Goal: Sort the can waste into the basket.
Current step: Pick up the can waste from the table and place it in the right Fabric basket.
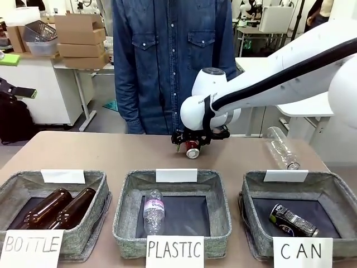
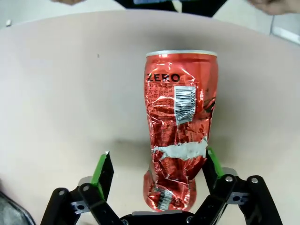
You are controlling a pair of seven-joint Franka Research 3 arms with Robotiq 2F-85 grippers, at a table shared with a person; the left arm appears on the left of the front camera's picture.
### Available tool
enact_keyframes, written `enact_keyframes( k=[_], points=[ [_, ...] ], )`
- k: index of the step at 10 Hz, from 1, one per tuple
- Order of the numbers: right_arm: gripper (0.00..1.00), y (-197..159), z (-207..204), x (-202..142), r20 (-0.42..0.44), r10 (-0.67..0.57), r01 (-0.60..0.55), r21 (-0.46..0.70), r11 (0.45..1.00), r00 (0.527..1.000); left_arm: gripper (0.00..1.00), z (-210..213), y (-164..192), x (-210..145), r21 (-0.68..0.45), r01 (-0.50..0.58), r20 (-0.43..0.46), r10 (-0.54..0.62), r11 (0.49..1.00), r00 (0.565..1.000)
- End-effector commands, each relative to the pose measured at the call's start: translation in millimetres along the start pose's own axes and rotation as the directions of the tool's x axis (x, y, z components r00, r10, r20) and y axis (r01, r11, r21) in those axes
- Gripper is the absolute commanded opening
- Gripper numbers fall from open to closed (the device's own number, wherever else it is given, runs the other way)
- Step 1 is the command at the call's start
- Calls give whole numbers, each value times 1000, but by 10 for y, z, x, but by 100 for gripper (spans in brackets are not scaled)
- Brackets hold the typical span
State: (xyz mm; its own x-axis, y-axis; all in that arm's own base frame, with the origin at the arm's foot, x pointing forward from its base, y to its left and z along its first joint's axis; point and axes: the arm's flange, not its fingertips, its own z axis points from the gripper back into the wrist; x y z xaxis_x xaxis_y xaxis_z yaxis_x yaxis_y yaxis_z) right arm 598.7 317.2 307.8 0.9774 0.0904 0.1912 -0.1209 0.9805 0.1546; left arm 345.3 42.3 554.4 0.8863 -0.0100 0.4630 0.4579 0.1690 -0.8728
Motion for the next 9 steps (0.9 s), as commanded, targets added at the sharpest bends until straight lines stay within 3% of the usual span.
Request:
enact_keyframes(
  k=[1,2,3,4,9],
  points=[
    [41,36,38,10,23,-21,21,-32,999,1000,96,-7,-42,13,-19,-4,12,4,1000,1000],
    [0,37,38,6,17,-19,20,-29,999,1000,96,-7,-42,13,-19,-4,12,4,1000,1000],
    [36,35,39,1,15,-17,18,-29,999,1000,96,-7,-42,13,-19,-4,12,4,1000,1000],
    [0,31,43,-3,17,-15,15,-27,1000,1000,96,-7,-42,13,-19,-4,12,4,1000,1000],
    [0,14,35,-17,8,-2,2,-20,1000,1000,96,-7,-42,13,-19,-4,12,4,1000,1000]
  ],
)
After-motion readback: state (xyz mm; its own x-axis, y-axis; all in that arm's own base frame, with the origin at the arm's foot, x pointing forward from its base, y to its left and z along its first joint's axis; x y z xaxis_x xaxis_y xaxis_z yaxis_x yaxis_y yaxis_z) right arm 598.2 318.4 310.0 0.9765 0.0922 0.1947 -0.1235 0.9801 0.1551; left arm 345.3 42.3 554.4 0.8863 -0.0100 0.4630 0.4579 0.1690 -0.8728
